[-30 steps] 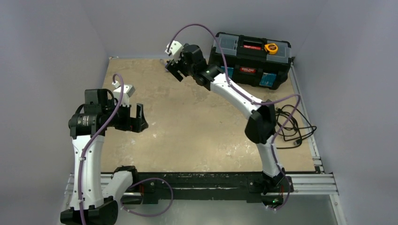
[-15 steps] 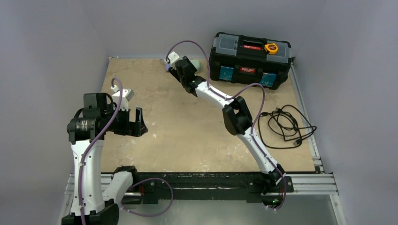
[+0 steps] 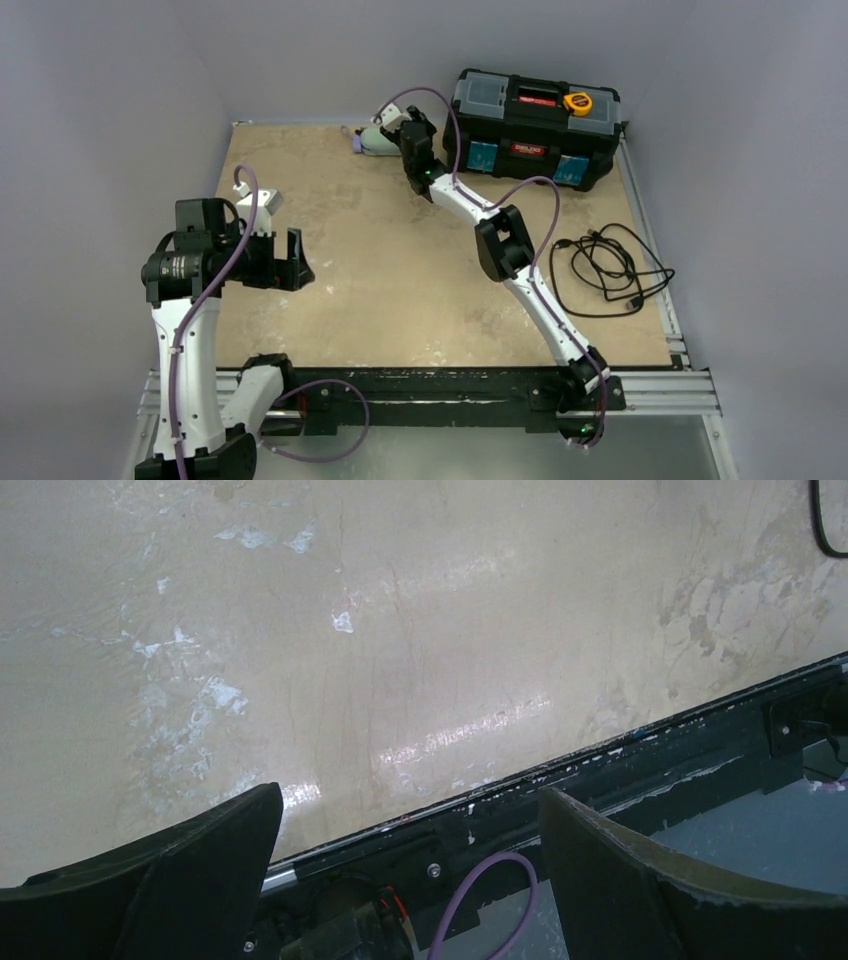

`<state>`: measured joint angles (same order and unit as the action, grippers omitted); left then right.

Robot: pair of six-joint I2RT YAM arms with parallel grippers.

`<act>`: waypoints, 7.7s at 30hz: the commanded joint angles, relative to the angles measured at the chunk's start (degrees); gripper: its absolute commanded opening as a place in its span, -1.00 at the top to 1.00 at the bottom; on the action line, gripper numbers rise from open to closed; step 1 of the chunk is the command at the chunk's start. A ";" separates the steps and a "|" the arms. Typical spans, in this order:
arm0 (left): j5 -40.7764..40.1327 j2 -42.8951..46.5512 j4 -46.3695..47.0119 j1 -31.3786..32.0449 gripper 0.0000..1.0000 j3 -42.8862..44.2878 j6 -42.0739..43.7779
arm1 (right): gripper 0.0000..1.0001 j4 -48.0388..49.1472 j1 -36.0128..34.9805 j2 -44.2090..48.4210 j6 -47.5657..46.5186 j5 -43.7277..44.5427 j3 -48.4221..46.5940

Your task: Open the umbrella

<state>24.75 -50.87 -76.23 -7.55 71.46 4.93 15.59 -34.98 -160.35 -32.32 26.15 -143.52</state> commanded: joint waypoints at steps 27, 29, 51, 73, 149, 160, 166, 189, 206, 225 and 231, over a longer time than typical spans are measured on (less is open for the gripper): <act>14.41 3.86 17.79 -2.08 -1.00 -3.63 -4.36 | -0.25 -9.91 0.23 15.35 49.58 -41.81 11.50; 14.93 2.50 18.90 -2.05 -1.00 -2.94 -6.82 | -0.22 -7.43 1.57 15.58 50.03 -38.16 11.61; 12.69 5.24 16.92 -2.10 -1.00 -7.61 -8.36 | -0.98 8.33 0.11 3.64 58.22 0.94 6.65; 13.70 7.28 15.79 -2.05 -1.00 -9.60 -7.01 | -0.98 17.68 10.74 11.93 54.96 7.12 21.63; 11.60 4.96 10.49 -2.11 -1.00 -2.56 -5.26 | -0.98 -20.06 4.05 3.82 9.53 -37.13 2.32; 9.89 5.70 8.63 -2.05 -1.00 -0.71 -2.03 | -0.46 -22.74 2.83 3.48 7.26 -42.52 0.72; 9.57 7.62 8.56 -2.12 -1.00 -2.23 -1.52 | 0.20 -22.15 3.05 9.97 12.45 -44.53 10.60; 18.57 7.76 19.94 -2.08 -1.00 -12.28 -8.65 | -0.50 -34.32 -1.78 54.92 6.84 -43.45 71.99; 15.89 16.94 24.10 -2.11 -1.00 -18.00 10.41 | -0.72 -48.14 -3.62 37.78 26.50 -41.57 33.71; 16.15 8.10 50.33 10.10 -0.67 -38.95 35.22 | -0.04 -52.47 -0.62 39.87 24.69 -56.90 52.53; 6.55 3.81 58.14 24.51 -0.33 -40.89 23.03 | 0.02 -49.94 2.93 42.40 28.89 -56.71 61.99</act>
<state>38.98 -44.58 -29.15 8.95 31.09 35.16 -32.80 -34.17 -119.61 -6.90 -31.22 -87.18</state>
